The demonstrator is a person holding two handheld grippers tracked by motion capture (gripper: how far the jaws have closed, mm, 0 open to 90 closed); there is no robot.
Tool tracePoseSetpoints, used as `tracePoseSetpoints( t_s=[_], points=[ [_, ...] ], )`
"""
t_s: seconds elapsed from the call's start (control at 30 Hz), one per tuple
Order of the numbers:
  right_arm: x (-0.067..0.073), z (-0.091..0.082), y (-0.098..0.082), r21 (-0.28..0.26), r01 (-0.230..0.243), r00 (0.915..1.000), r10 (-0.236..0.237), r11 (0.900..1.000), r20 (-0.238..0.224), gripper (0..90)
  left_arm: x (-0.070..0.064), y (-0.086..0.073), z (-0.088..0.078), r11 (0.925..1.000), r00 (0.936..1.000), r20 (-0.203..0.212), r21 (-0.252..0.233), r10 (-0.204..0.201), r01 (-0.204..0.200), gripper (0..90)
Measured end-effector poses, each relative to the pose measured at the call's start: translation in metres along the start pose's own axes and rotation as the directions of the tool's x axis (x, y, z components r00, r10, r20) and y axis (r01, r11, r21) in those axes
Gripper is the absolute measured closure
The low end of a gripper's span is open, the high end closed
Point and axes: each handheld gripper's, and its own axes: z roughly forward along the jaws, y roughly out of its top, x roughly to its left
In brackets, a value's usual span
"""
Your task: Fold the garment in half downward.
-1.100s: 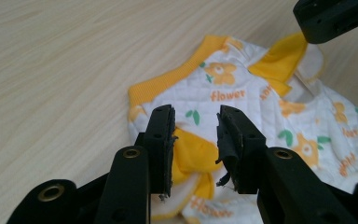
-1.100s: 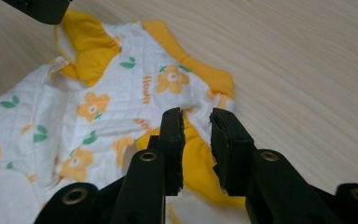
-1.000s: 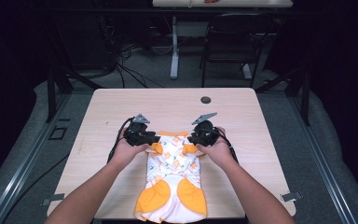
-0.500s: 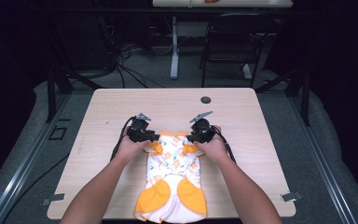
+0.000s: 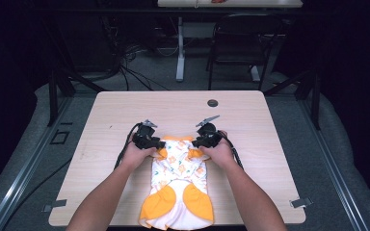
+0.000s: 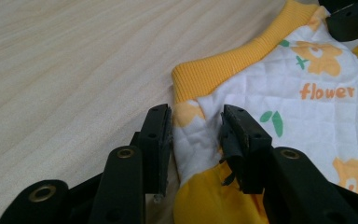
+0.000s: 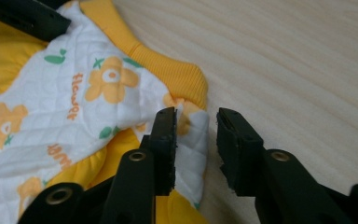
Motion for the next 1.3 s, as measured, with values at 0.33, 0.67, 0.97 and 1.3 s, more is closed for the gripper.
tracePoseSetpoints(
  t_s=[0.33,0.67,0.97,1.3],
  points=[
    [0.003,0.003,0.0,0.008,0.015,0.9999,-0.015,1.0,-0.003,84.8,0.001,-0.001,-0.001,0.9999,1.0,0.003,0.009,-0.009,0.009,76.1],
    [0.005,-0.014,0.0,-0.017,0.04,0.999,-0.04,0.999,-0.019,86.1,-0.004,0.003,-0.014,0.9994,0.9994,0.001,-0.005,0.035,-0.035,87.3],
    [0.009,-0.039,0.008,-0.073,0.049,0.9981,-0.052,0.996,-0.032,86.2,-0.008,0.01,-0.038,0.9967,0.9992,0.017,-0.074,0.036,-0.034,87.7],
    [0.01,-0.056,0.018,-0.11,0.039,0.9982,-0.044,0.993,-0.041,86.2,-0.009,0.021,-0.058,0.9913,0.9986,0.013,-0.122,0.052,-0.05,87.9]
  ],
)
